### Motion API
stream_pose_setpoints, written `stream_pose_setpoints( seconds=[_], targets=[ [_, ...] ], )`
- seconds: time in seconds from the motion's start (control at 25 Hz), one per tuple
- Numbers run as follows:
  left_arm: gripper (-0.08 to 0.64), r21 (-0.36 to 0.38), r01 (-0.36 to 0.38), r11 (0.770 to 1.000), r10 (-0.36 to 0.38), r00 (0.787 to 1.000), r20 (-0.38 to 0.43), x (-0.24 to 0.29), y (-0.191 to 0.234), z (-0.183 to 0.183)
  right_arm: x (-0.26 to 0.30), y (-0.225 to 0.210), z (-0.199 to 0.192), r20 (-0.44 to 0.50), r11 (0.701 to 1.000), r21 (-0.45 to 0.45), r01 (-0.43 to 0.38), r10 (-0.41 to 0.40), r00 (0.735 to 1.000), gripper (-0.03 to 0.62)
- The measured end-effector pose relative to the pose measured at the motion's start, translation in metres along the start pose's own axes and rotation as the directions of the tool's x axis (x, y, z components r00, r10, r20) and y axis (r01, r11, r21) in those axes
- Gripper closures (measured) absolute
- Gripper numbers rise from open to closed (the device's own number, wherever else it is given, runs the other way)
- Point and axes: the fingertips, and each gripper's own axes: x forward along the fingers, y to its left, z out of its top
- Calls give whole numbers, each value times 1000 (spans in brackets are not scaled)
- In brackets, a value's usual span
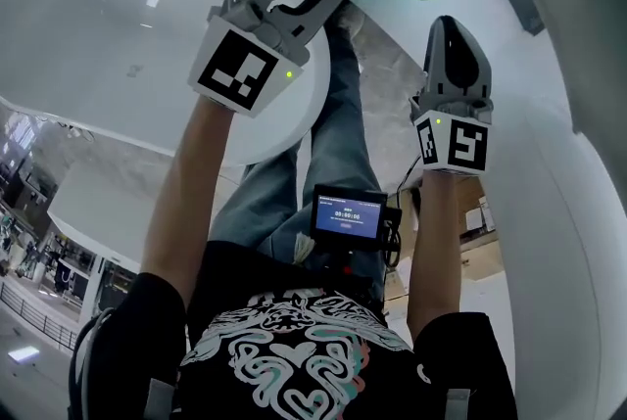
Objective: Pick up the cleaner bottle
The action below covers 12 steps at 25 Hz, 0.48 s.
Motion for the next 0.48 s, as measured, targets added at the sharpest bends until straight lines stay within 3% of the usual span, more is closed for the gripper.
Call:
stream_pose_setpoints(
  seconds=[0.2,0.48],
  targets=[
    [538,5,44,999,-43,999,-21,14,-14,-20,14,2,-17,-11,999,-44,-25,25,1000,557],
    [538,4,45,999,-45,999,-11,31,0,-32,33,4,-29,-27,992,-103,-74,71,997,555]
  ],
)
